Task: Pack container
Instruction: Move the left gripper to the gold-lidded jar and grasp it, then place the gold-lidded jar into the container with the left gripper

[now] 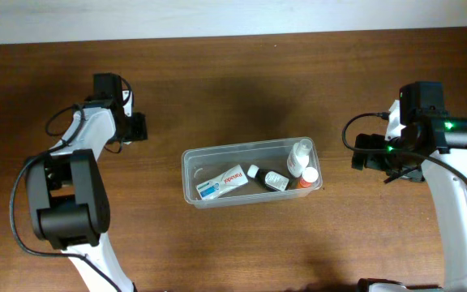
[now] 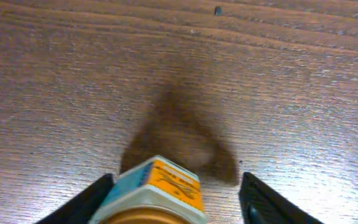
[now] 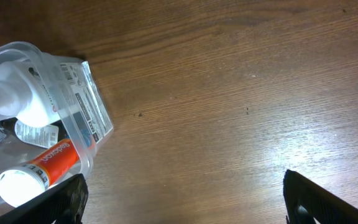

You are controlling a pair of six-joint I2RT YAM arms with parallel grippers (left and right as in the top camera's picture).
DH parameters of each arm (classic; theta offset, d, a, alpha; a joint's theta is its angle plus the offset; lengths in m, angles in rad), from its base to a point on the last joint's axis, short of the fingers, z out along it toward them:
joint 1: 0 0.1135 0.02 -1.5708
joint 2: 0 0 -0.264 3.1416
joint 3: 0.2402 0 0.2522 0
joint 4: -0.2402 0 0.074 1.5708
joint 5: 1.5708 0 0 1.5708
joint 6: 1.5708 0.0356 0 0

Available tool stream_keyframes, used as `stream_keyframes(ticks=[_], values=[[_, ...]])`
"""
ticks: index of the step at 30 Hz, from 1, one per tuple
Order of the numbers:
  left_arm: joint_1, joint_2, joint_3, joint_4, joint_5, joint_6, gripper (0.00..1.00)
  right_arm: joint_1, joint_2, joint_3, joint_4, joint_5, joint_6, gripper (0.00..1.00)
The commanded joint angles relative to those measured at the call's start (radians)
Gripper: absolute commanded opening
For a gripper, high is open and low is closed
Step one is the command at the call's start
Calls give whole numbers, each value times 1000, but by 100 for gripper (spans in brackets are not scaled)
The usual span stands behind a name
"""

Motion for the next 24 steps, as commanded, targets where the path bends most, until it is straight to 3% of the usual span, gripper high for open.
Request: stream_keyframes(ticks=[1,11,16,20,24], values=[[6,13,12,-6,11,-5,56,-6,2,0,0,-5,-8,92],[6,10,13,-12,11,-5,29,-6,2,0,0,-5,-8,92],[-27,-92,24,-46,12,-4,22,-6,2,0,1,-5,-8,92],[-150,-323,24,-108,84,69,20,-6,2,0,1,-5,-8,92],[-331,-474,24,-212,93,217,20,-6,2,0,1,-5,-7,92]])
